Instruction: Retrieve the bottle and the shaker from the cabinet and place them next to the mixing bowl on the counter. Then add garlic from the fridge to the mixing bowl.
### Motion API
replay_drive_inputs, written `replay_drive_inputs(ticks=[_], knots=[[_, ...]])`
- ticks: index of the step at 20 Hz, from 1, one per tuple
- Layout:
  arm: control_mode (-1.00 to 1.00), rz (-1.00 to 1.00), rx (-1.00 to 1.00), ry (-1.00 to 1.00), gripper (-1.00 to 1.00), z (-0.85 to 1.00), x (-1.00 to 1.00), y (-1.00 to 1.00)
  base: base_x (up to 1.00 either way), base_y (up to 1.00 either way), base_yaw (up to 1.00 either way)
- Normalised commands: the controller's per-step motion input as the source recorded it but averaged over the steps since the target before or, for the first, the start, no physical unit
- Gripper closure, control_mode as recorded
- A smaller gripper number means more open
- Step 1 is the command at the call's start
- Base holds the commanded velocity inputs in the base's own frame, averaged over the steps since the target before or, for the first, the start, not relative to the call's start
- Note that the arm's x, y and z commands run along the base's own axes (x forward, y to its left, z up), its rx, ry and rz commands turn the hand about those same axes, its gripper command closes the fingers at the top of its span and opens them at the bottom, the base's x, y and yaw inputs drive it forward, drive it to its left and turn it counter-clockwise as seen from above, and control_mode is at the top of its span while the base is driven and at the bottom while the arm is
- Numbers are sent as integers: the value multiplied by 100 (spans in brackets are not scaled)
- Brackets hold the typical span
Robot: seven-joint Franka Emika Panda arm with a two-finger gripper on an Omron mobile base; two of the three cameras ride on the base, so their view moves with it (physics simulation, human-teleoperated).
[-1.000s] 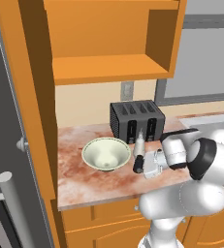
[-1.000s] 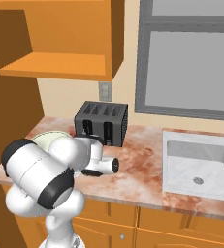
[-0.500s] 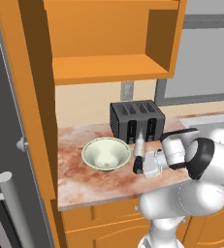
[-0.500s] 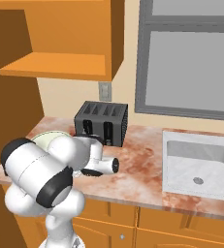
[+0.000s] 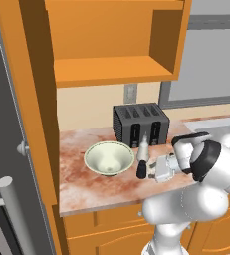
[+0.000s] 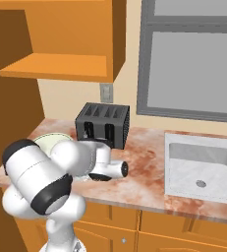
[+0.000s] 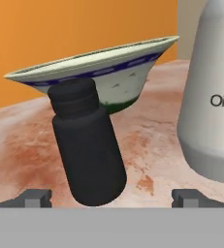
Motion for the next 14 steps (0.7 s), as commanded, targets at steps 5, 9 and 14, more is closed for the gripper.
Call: replay_drive_inputs(ticks=[5, 9, 14], knots=[[-100, 0, 0, 9, -100, 16, -17, -42, 0, 0, 0], [-100, -1, 0, 13, -100, 47, -27, -22, 0, 0, 0], [-100, -1, 0, 15, -100, 88, -33, 0, 0, 0, 0]])
